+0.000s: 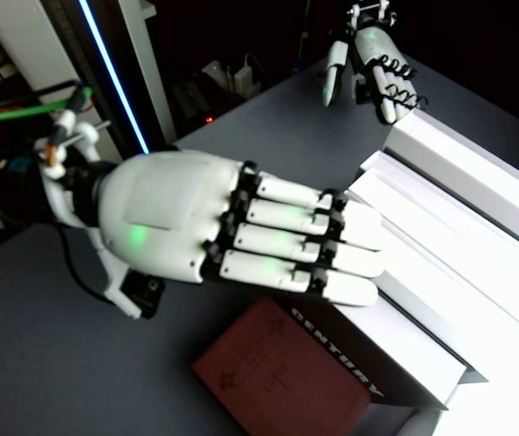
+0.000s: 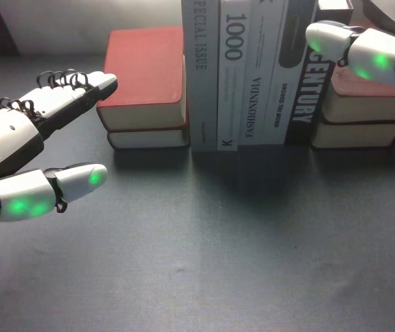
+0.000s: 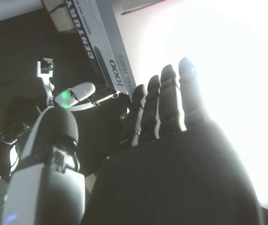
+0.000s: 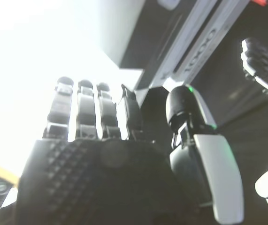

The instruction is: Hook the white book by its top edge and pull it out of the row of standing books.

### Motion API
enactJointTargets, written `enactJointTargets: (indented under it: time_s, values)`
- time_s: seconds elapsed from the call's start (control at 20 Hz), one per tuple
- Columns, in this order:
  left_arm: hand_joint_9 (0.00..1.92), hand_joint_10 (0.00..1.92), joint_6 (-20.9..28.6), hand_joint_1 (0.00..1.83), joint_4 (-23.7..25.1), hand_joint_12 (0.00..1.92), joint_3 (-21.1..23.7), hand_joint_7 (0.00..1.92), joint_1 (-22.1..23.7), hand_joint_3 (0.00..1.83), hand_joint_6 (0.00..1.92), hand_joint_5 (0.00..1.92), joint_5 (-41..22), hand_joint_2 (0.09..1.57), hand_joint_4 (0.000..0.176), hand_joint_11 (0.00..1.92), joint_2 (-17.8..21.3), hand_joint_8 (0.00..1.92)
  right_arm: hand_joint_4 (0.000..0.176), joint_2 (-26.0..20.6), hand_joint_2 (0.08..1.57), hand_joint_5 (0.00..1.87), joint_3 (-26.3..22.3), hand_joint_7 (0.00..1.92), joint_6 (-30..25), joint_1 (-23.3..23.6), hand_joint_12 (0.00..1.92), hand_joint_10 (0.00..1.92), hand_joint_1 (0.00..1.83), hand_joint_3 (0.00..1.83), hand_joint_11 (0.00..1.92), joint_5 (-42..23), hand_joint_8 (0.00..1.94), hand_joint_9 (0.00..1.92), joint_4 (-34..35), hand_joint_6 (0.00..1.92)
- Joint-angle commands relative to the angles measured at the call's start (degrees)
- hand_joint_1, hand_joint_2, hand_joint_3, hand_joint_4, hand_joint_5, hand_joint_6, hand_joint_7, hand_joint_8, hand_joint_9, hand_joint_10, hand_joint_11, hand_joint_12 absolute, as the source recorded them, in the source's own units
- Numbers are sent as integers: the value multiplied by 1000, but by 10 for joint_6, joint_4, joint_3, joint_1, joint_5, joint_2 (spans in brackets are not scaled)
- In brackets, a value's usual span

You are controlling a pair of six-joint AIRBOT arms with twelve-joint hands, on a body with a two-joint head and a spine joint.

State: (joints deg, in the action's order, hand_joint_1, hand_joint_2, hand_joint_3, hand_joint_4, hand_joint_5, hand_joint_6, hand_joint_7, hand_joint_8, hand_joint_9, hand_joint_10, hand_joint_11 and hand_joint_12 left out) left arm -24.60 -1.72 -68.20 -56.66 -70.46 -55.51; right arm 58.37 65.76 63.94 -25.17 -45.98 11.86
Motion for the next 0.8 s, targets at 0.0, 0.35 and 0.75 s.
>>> enactJointTargets:
  time_s: [0.0, 0.35, 0.75]
  values:
    - [0, 0, 4, 299, -12, 0, -2, 0, 2, 0, 0, 10, -73, 1335, 0, 0, -1, 0, 0, -4, 1412, 355, 0, 0, 2, 8, 0, 0, 145, 0, 0, -57, 0, 0, -1, 73]
    - [0, 0, 4, 324, -28, 0, 4, 0, -12, 1, 0, 3, -90, 1335, 3, 0, 4, 0, 0, -29, 1444, 556, -48, 7, 2, -5, 0, 0, 189, 7, 0, -97, 3, 0, -18, 151]
    - [0, 0, 1, 261, -50, 0, 13, 0, -28, 3, 0, 0, -113, 1346, 1, 0, 13, 0, 0, -71, 1442, 333, -114, 3, -68, -110, 0, 0, 29, 0, 0, -206, 1, 0, -79, 743]
